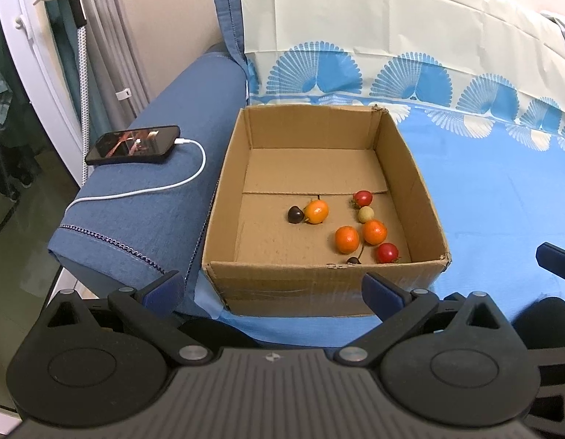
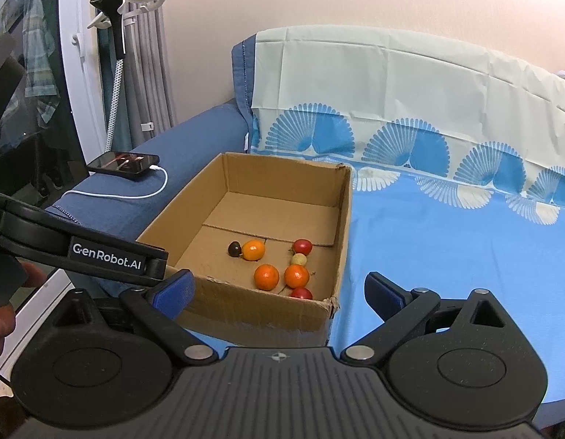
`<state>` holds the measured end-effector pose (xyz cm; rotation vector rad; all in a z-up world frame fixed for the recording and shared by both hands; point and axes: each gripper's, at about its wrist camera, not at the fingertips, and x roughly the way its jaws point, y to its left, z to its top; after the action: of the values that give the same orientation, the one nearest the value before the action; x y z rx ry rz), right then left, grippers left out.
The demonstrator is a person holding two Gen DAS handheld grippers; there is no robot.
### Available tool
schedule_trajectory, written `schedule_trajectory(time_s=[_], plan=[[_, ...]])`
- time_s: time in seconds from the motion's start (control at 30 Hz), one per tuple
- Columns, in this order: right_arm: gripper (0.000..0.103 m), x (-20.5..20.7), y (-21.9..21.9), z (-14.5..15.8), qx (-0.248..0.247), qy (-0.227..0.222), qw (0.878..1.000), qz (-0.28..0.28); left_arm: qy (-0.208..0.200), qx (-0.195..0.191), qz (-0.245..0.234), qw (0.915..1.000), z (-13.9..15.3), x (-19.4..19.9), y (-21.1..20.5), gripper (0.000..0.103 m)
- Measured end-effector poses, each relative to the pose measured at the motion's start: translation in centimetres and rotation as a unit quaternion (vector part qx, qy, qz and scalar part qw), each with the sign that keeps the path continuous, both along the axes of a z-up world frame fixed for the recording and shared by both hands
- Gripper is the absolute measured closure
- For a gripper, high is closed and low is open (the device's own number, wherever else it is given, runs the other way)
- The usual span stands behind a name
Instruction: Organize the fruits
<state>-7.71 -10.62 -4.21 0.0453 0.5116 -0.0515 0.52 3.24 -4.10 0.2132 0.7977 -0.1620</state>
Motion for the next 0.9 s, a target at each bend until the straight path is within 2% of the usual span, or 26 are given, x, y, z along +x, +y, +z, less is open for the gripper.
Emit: schedule_trajectory(time_s=[0.13, 0.3, 0.4, 0.5, 0.6, 0.7, 0.9], plan=[[0.004, 0.1, -0.1, -0.2, 0.002, 0.0, 1.0, -0.004, 0.012, 0.006, 0.007, 0.9999, -0.1, 0.4, -0.2, 0.0], [0.004, 0.1, 0.0, -0.3, 0.004, -0.001, 1.0, -0.006, 0.004, 0.033, 0.017, 0.9993, -0.5, 0.6, -0.6, 0.0], [0.004, 0.1, -0.1, -0.4, 0.006, -0.001, 1.0, -0.007, 0.021, 0.046, 0.019, 0.9986, -0.9, 1.0, -0.8, 0.0], [0.004, 0.1, 0.0, -0.4, 0.008, -0.003, 1.0, -0.006, 0.035, 0.032, 0.017, 0.9987, -1.1, 1.3, -0.4, 0.0], [0.004, 0.1, -0.1, -0.4, 0.009, -0.004, 1.0, -0.004, 0.016, 0.024, 0.017, 0.9994, -1.0, 0.9, -0.3, 0.0], [0.003, 0.1, -0.2, -0.5, 0.01, -0.004, 1.0, -0.002, 0.016, 0.015, 0.008, 0.9997, -0.8, 0.9, -0.4, 0.0], [0.001, 0.2, -0.2, -0.5, 0.01, -0.003, 1.0, -0.003, 0.016, 0.022, 0.007, 0.9996, -1.0, 1.0, -0.7, 0.0]])
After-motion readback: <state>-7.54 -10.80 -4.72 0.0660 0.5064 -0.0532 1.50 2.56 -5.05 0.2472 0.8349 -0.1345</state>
